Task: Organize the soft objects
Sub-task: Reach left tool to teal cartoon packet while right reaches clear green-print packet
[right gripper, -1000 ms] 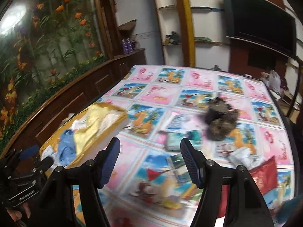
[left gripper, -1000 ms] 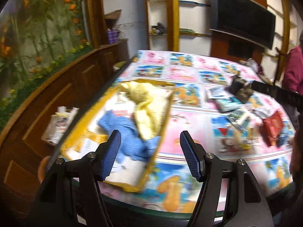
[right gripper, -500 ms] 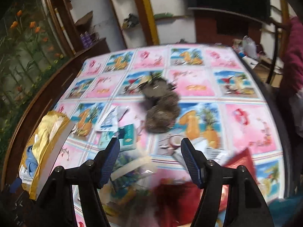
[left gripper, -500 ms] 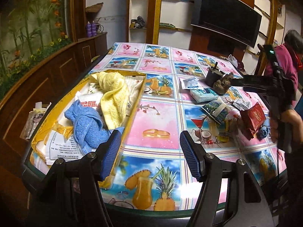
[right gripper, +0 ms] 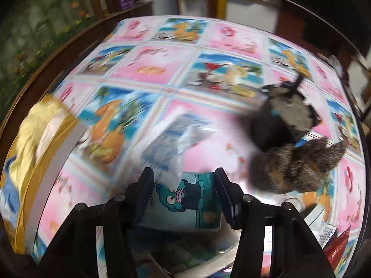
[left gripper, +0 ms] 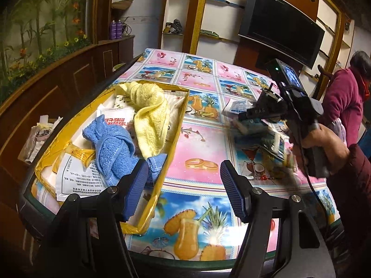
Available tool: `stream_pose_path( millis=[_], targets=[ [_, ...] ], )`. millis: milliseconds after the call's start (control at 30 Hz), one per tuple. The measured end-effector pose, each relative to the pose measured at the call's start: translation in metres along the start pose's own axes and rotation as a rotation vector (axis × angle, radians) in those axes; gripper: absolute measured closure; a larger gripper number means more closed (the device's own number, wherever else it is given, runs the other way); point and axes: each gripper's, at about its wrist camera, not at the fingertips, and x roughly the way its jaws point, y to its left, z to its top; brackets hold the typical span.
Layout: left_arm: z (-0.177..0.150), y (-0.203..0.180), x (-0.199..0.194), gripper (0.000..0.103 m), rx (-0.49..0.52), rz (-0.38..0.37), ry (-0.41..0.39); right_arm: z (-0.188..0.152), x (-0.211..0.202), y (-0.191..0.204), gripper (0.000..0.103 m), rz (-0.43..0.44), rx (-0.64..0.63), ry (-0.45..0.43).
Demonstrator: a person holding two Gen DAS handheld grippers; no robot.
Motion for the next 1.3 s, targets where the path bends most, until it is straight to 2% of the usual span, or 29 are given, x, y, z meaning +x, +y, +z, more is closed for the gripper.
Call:
stream_pose_path(
  millis=[133,200,267,400,500,633,700,800,900,1000,1067,1133,1200,1300],
  targets=[
    [-0.002,0.000,0.007,0.038,-0.017,-0.040,0.024,-0.024,-0.010,0.038,0.048,0.093,-0.178,0.044],
    [-0.002,-0.003,0.007,0.038,-0.009,-0.065,0.031,-0.038,-0.018,0.056,0.048,0.191,-0.263,0.075],
    [-0.002,-0.008,0.007,0.038,0.011,-0.092,0.039,-0.049,-0.034,0.061,0.049,0.288,-0.283,0.085],
    [-0.004,-0.028,0.014,0.038,0.101,-0.149,0.074,-0.060,-0.080,0.029,0.043,0.240,-0.163,-0.053],
    [-0.007,-0.046,0.029,0.038,0.185,-0.184,0.117,-0.067,-0.101,-0.008,0.041,0.222,-0.043,-0.108],
    [-0.002,-0.068,0.050,0.038,0.318,-0.155,0.121,-0.081,-0.111,-0.041,0.041,0.189,0.045,-0.133],
    [0.001,-0.076,0.061,0.038,0.367,-0.166,0.132,-0.084,-0.112,-0.053,0.041,0.187,0.084,-0.142],
    [0.003,-0.080,0.085,0.038,0.386,-0.169,0.193,-0.094,-0.119,-0.072,0.041,0.191,0.163,-0.174],
    [0.002,-0.081,0.107,0.036,0.377,-0.128,0.245,-0.102,-0.129,-0.091,0.041,0.167,0.233,-0.225],
    [0.004,-0.076,0.116,0.032,0.316,-0.147,0.272,-0.104,-0.129,-0.105,0.041,0.161,0.275,-0.218],
    [0.001,-0.084,0.119,0.024,0.349,-0.118,0.260,-0.104,-0.124,-0.107,0.041,0.164,0.275,-0.189],
    [0.000,-0.091,0.123,0.008,0.375,-0.142,0.280,-0.103,-0.119,-0.099,0.041,0.166,0.245,-0.167],
    [0.000,-0.097,0.126,0.002,0.393,-0.144,0.294,-0.100,-0.111,-0.086,0.041,0.172,0.204,-0.135],
    [0.003,-0.098,0.130,0.001,0.380,-0.136,0.300,-0.092,-0.090,-0.067,0.041,0.136,0.172,-0.070]
  ],
)
